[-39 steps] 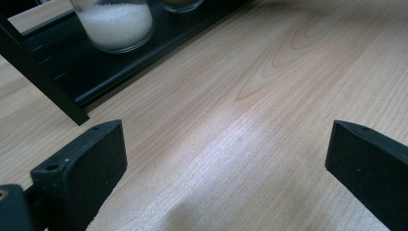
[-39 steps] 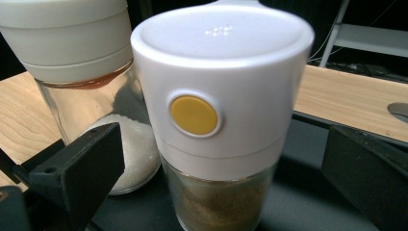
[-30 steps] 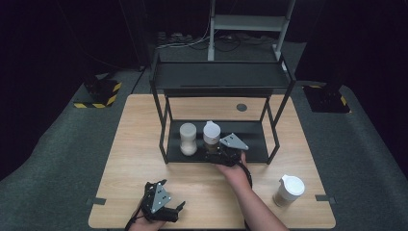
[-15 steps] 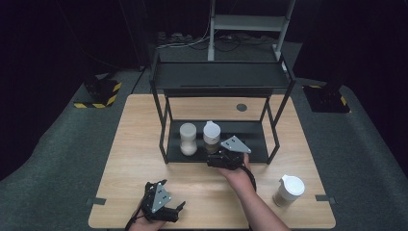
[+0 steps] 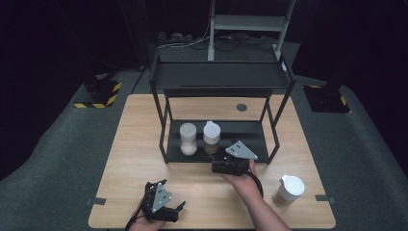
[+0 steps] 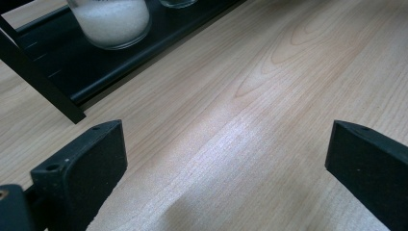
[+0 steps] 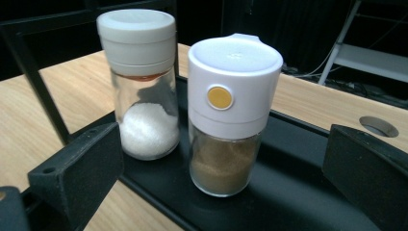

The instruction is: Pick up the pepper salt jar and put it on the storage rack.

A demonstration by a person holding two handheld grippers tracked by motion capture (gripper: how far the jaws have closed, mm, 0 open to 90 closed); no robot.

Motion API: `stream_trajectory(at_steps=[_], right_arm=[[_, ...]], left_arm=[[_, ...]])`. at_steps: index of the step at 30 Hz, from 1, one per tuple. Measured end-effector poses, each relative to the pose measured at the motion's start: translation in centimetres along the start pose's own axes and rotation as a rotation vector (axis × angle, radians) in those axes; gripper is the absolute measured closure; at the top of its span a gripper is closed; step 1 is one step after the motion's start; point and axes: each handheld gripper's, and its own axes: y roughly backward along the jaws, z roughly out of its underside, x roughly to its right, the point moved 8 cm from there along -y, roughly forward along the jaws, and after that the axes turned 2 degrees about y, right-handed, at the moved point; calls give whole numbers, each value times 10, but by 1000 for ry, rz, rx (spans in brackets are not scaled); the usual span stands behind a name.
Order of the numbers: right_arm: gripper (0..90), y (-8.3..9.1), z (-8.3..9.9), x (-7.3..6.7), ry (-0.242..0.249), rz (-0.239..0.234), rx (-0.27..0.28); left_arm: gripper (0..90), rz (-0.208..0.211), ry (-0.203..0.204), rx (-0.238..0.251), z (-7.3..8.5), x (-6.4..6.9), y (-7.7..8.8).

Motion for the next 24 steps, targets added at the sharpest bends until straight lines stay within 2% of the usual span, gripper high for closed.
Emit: stream_trajectory(at_steps=[5,14,24], right_arm=[[0,10,0,-6,20,-20,5],[0,27,-2,-12,23,-47,23],[0,47,0,-17,45,-47,52]], left_arm=[[10,-2,-4,-2,0,0,0],[10,-2,-7,-2,0,0,0],[10,-4,-8,-3,0,0,0]])
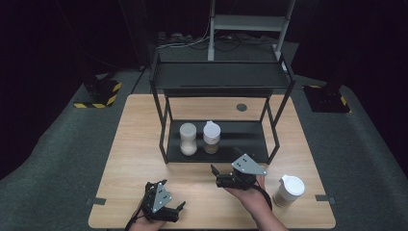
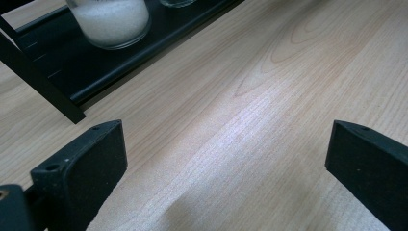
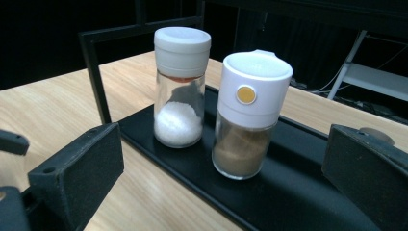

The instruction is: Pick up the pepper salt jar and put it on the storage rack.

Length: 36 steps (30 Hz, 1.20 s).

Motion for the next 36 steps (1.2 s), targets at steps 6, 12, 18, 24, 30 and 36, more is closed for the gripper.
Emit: stream_trajectory(at_steps=[6,12,18,24,30,36], right_arm=[[0,12,5,0,2,5,5],[2,23,12,-2,4,7,2],[2,33,22,-4,24,16,2],[2,38,42,-7,33,18,-24],[2,38,68,-8,43,28,-65],[1,36,88,-8,58,44,-110]], left_arm=[[10,-2,-3,-1,0,0,0],[10,-4,-3,-1,0,0,0],[10,-6,-3,1,0,0,0],[10,-6,-6,7,0,1,0],[9,-6,-6,10,0,1,1],[10,-7,-10,12,-1,1,1]])
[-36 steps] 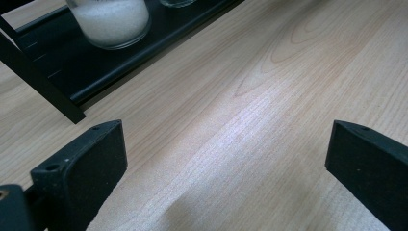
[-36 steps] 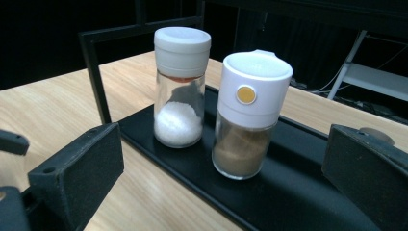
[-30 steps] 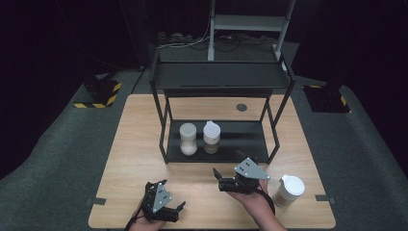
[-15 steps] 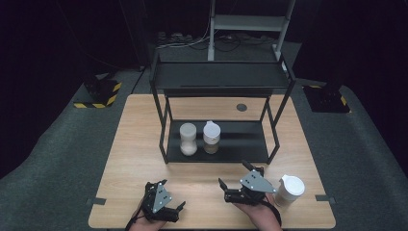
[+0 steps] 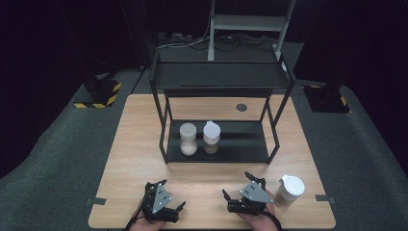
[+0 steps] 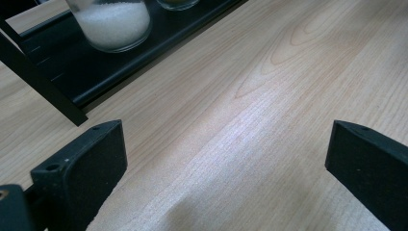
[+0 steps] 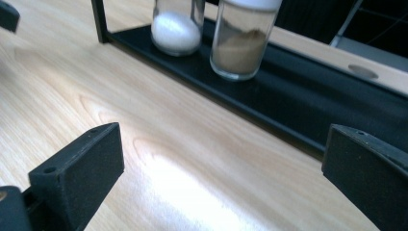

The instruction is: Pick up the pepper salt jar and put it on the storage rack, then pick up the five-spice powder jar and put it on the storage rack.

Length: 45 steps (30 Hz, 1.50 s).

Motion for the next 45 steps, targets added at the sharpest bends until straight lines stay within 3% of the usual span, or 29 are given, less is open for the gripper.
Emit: stream_trajectory(at_steps=[3,11,18,24,29,45], right_arm=[[2,-2,5,-1,8,2,-20],[0,-1,5,-1,8,6,-10],[0,1,4,-4,38,3,5],[0,3,3,-5,24,-16,21],[0,7,0,-7,28,-33,35],[0,22,-15,-10,13,-62,84]], left_arm=[[9,1,-2,-1,0,0,0],[10,4,6,-1,0,0,0],[9,6,-3,-11,0,1,-1],[9,-2,-6,-5,0,1,-1],[9,-15,-32,-7,0,3,-1],[9,-16,-26,-6,0,2,0]])
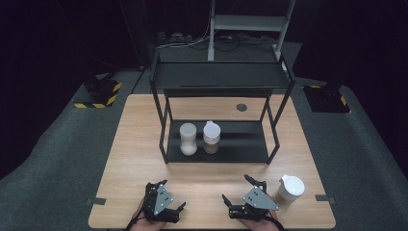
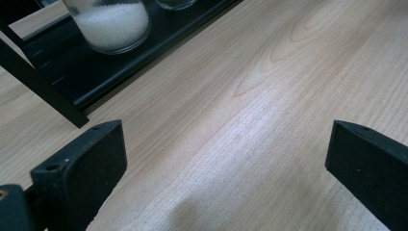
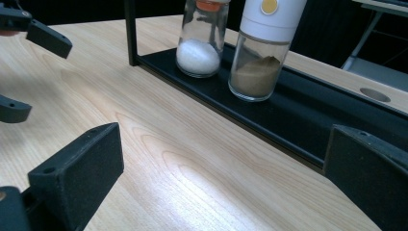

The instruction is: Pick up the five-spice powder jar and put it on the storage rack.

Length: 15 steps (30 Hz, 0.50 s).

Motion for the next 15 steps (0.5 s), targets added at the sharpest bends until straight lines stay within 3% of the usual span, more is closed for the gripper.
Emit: stream_trajectory(at_steps=[15], right_arm=[[0,18,-14,2,0,-8,34]], left_arm=[[9,6,2,3,0,0,0]])
